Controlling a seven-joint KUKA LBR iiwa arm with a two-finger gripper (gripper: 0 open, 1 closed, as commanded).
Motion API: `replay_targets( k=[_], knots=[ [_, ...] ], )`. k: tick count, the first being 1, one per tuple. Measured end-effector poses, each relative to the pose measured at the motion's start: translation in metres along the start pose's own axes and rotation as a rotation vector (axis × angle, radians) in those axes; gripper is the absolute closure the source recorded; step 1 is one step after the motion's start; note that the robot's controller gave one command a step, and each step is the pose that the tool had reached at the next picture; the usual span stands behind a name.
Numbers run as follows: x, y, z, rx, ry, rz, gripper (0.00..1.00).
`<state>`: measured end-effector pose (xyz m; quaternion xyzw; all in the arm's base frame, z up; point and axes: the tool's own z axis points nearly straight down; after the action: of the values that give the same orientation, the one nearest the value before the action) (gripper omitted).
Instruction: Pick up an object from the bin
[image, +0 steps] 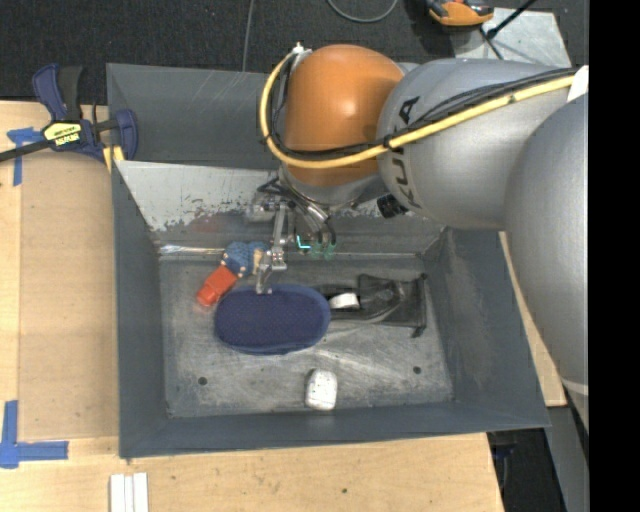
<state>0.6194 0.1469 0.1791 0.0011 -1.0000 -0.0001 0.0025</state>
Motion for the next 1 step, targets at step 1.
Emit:
replay_targets(
  k=[1],
  knots=[
    [0.0012, 0.0318, 0.0831, 0.002, -0.011, -0.493, 0.0]
  ],
)
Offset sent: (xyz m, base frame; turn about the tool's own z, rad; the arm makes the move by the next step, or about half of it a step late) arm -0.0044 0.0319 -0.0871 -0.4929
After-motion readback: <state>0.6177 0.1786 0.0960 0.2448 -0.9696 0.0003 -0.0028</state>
